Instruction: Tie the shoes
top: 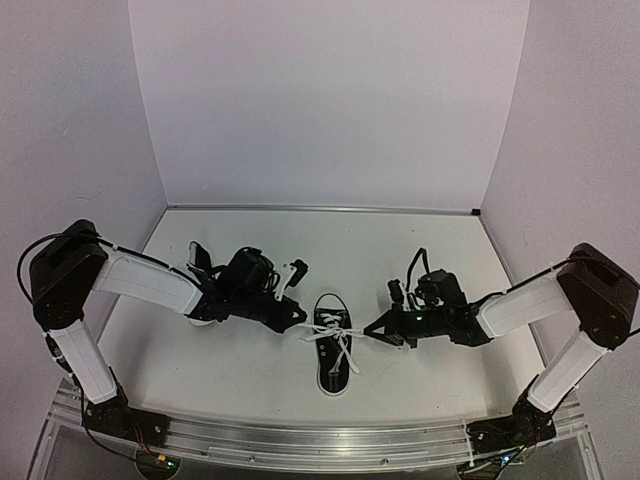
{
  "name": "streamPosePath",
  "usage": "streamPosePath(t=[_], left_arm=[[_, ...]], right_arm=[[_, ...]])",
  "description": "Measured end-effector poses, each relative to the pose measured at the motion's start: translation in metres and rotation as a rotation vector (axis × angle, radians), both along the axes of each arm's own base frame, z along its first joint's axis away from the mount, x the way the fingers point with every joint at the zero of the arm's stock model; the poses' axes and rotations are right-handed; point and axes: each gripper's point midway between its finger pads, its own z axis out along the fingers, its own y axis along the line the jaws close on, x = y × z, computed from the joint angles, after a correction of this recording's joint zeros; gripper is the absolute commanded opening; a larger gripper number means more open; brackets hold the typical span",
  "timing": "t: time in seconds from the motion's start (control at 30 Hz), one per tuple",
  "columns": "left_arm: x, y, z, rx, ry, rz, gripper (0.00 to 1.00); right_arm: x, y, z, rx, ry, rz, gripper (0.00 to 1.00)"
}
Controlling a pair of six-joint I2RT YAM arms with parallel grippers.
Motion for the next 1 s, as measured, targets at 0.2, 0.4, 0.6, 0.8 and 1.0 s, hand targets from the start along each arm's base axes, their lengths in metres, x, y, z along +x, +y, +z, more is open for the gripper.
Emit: streamPosePath(t=[0.2,0.4,0.6,0.8,1.0], left_arm=[[0.004,0.006,-0.004,0.026,-0.004,0.026,0.0],[0.01,0.01,-0.005,0.036,-0.015,0.053,0.0],[0.016,0.016,-0.007,0.051,-0.018,0.077,0.0],[0.018,0.019,-0.008,0.056,-0.012,0.088,0.0],[0.019,0.02,-0.012,0.062,-0.006,0.091,0.0]], right_arm=[[-0.004,-0.013,-0.007,-0.02,0.018,-0.022,0.0],[-0.006,-0.023,-0.009,-0.03,0.027,-0.04,0.0],[-0.007,-0.03,-0.011,-0.039,0.03,-0.055,0.0],[-0.008,-0.036,-0.013,-0.047,0.035,-0.064,0.0],[-0.009,-0.042,-0.015,-0.053,0.038,-0.072,0.0]])
